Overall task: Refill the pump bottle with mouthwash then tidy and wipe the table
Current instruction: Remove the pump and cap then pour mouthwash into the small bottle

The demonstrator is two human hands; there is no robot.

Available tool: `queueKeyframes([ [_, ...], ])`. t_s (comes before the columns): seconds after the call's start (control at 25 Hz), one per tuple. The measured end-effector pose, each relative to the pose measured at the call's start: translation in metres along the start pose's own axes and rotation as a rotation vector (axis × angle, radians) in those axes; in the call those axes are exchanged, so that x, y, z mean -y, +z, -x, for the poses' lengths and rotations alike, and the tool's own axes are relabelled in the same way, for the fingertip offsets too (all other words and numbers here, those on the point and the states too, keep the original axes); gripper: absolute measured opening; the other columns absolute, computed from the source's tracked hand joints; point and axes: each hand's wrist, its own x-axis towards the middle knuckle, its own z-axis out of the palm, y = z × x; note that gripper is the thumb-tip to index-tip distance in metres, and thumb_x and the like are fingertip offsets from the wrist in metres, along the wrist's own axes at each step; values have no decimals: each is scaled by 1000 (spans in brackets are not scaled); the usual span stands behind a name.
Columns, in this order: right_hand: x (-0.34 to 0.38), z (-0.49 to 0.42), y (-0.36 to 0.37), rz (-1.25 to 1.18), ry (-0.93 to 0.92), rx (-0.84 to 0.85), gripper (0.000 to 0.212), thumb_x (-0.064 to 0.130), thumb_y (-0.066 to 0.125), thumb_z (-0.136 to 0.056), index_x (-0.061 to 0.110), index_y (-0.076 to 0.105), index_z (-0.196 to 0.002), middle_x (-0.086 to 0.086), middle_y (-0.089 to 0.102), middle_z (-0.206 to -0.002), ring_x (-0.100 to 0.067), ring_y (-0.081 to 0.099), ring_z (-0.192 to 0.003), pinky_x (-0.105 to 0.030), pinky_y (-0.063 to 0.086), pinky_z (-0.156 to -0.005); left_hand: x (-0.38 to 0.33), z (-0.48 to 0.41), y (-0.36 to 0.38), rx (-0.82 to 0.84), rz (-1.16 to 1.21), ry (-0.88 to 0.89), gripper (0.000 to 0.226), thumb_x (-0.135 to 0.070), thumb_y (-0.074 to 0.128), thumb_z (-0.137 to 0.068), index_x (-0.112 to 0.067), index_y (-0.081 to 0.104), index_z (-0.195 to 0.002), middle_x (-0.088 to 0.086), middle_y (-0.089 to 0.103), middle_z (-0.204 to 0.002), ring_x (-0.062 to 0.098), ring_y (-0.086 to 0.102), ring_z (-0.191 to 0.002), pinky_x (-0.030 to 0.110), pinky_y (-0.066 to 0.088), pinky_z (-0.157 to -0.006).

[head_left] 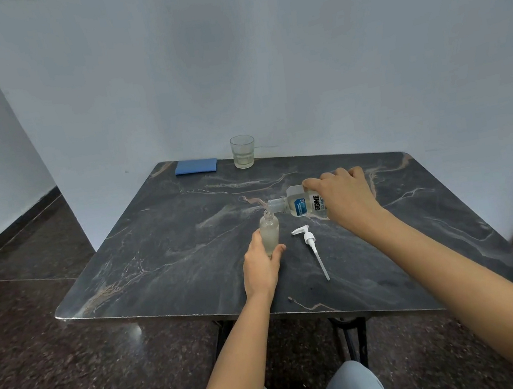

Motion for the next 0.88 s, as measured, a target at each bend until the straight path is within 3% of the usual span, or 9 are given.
queueKeyframes([
  [0.88,1,2,-5,2,-1,13,53,6,54,-90,32,43,-134,-2,62,-115,-28,53,-110,-42,33,-96,1,0,0,4,-15,11,45,-35,67,-88,-22,47,-126,1,62,-115,21,60,-102,41,51,-89],
])
